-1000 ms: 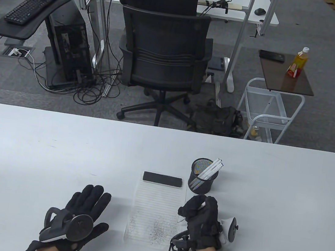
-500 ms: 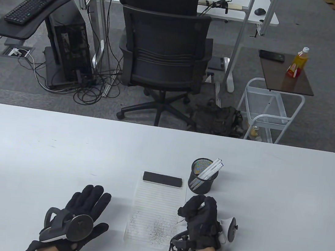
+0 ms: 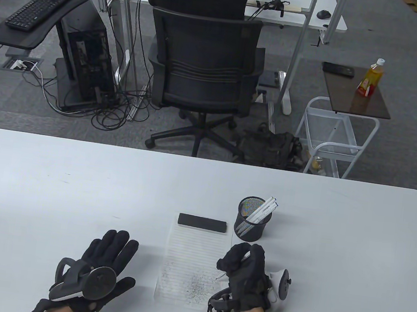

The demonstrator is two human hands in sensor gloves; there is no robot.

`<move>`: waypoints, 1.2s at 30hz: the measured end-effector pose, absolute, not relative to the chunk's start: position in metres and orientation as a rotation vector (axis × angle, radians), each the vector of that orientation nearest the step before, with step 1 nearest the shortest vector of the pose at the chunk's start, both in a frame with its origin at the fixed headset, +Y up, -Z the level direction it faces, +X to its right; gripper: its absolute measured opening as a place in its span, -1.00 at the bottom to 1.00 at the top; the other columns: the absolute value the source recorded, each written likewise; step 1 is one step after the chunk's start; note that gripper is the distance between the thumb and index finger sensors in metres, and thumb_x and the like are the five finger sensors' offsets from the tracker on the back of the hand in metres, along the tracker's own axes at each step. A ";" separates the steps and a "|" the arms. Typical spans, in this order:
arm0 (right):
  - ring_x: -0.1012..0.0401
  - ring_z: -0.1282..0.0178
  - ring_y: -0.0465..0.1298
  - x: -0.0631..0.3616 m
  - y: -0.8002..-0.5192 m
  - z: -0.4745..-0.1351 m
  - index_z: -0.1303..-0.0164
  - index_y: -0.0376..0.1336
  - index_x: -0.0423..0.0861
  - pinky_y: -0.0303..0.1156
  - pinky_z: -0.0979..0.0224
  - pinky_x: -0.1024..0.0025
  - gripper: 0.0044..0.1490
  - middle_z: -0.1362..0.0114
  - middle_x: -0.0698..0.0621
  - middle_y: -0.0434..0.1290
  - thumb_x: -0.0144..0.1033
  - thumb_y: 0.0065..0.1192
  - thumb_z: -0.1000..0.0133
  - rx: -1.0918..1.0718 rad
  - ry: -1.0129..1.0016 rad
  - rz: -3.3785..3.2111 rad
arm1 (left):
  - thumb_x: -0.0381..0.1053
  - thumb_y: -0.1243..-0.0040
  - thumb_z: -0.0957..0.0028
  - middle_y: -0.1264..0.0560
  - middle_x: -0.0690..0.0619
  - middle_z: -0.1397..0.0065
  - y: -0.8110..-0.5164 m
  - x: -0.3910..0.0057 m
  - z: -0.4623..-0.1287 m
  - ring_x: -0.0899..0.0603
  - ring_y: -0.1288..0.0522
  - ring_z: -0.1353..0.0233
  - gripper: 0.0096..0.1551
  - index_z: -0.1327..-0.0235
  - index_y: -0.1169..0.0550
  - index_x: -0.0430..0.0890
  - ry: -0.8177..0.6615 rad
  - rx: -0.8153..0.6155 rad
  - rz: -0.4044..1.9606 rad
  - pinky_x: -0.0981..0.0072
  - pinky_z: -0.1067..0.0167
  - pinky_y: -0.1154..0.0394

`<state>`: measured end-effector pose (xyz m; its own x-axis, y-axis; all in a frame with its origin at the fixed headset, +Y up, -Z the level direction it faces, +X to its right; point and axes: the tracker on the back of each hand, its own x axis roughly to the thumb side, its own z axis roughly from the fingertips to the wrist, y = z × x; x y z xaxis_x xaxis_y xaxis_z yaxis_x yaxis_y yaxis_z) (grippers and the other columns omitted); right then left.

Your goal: Press to extend mechanical pencil leads

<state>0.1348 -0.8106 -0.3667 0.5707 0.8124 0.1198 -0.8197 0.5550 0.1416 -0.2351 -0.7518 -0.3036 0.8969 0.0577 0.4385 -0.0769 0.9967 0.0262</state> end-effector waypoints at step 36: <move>-0.11 0.26 0.47 0.121 -0.810 -0.365 0.17 0.48 -0.25 0.39 -0.08 -0.32 -0.30 0.18 -0.16 0.52 0.15 -0.03 -0.26 0.229 0.000 1.074 | 0.43 0.01 0.03 0.09 -0.13 -0.74 -0.754 -0.234 -0.304 -0.43 0.03 -0.71 0.06 -0.67 0.03 0.05 -0.456 0.035 0.070 -0.36 -0.52 -0.07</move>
